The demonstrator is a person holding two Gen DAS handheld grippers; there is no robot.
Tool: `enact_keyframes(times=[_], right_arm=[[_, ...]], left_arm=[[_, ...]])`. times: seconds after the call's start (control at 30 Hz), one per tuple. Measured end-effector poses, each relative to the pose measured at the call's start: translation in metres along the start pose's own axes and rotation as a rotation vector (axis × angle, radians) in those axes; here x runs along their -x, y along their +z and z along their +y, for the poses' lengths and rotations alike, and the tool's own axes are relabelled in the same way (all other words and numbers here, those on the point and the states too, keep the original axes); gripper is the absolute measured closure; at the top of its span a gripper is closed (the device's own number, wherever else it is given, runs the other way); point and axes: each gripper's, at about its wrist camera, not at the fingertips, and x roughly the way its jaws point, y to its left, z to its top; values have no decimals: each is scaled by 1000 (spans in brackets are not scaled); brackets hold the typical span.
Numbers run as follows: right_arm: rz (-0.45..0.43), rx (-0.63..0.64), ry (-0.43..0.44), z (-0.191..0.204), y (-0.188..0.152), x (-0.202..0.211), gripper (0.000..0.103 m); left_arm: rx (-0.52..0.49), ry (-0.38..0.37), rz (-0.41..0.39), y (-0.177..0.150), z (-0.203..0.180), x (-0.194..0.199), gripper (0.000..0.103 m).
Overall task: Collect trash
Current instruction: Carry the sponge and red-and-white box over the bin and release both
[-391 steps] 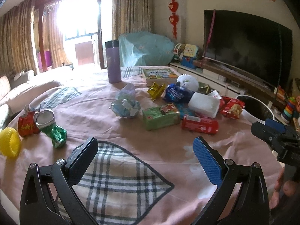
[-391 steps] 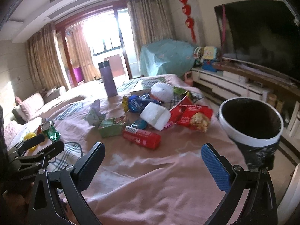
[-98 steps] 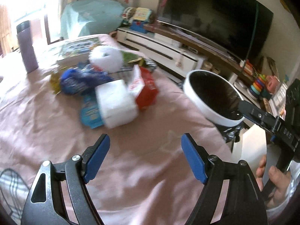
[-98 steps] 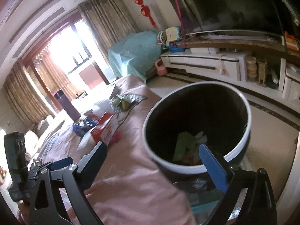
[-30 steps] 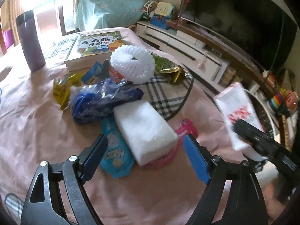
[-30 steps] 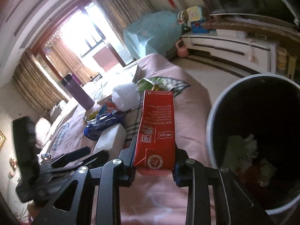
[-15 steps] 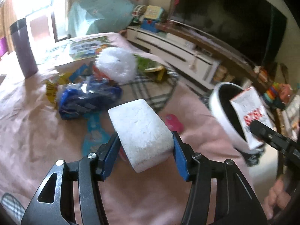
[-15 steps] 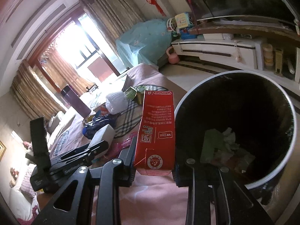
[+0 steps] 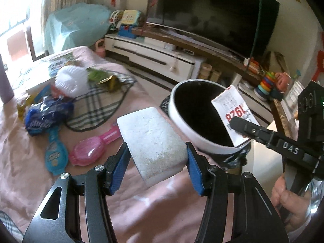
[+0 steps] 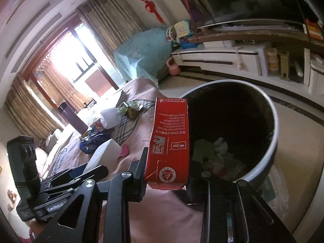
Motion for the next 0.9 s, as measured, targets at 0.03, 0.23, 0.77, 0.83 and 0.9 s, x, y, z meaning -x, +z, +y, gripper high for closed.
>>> enact_keyframes(times=[0.03, 0.23, 0.77, 0.83, 0.9], right_arm=[[-2, -1, -3, -3, 0, 2, 72], [-12, -12, -26, -17, 5, 6, 72], [-6, -12, -84, -42, 21, 7, 72], [-2, -10, -87, -44, 23, 6, 72], [5, -10, -83, -46, 27, 4, 72]], left_arm=[[-5, -4, -3, 1, -3, 0, 49], [-44, -23, -16, 11, -21, -2, 49], [-113, -53, -6, 33, -57, -24, 49], [-121, -57, 1, 36, -60, -29, 49], [-132, -60, 1, 37, -63, -31, 49]])
